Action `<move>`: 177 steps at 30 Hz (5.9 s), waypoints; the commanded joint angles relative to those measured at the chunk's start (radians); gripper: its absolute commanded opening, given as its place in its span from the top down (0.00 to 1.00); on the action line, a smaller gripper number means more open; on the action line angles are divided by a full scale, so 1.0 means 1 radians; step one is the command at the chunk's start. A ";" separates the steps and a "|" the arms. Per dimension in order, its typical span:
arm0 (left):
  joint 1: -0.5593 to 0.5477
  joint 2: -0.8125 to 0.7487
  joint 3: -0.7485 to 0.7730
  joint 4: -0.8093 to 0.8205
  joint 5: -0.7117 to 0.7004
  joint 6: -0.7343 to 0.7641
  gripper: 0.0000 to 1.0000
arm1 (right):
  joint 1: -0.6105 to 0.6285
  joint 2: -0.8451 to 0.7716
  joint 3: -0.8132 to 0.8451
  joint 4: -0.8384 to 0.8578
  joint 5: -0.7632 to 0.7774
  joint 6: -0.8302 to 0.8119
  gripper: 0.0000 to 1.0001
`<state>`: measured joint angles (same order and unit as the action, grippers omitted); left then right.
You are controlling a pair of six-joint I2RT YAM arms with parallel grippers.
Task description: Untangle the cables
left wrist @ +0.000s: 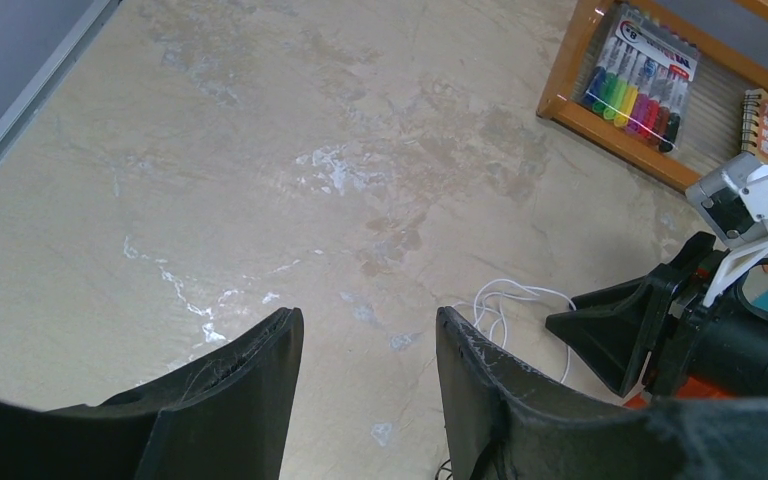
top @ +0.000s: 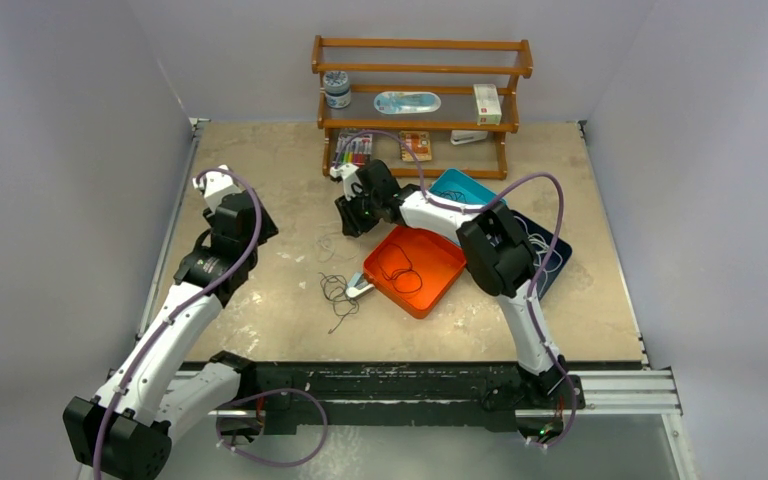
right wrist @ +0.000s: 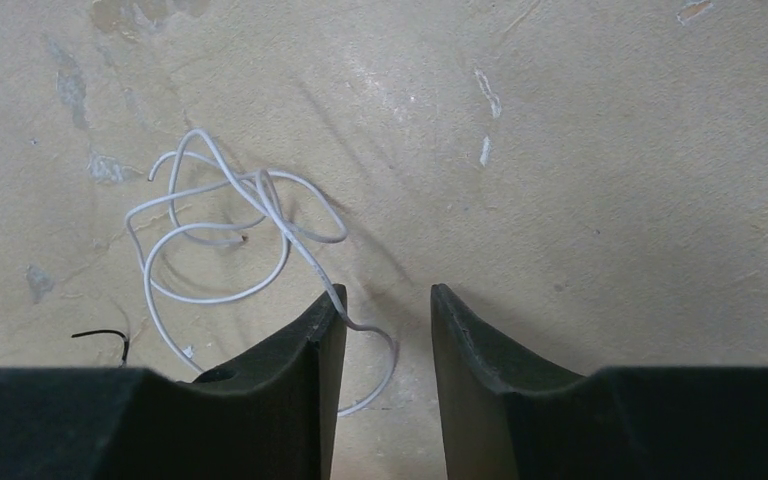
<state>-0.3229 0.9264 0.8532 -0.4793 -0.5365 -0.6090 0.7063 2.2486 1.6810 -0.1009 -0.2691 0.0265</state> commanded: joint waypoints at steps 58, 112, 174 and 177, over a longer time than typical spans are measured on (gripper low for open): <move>0.002 -0.011 -0.087 0.619 0.714 0.171 0.42 | 0.003 -0.605 -0.166 0.076 -0.178 -0.104 1.00; -0.010 0.204 -0.137 0.925 0.870 -0.045 0.48 | 0.003 -0.743 -0.271 0.184 -0.186 0.039 1.00; -0.036 0.225 -0.147 0.897 0.812 -0.042 0.67 | 0.003 -0.790 -0.320 0.184 0.062 0.015 1.00; -0.035 0.241 -0.147 0.915 0.818 -0.048 0.67 | 0.002 -0.791 -0.322 0.190 0.039 0.014 1.00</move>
<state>-0.3550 1.1519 0.6788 0.3538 0.2840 -0.6449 0.7113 1.4982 1.3327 0.0414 -0.1776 0.0586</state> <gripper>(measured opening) 0.328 0.009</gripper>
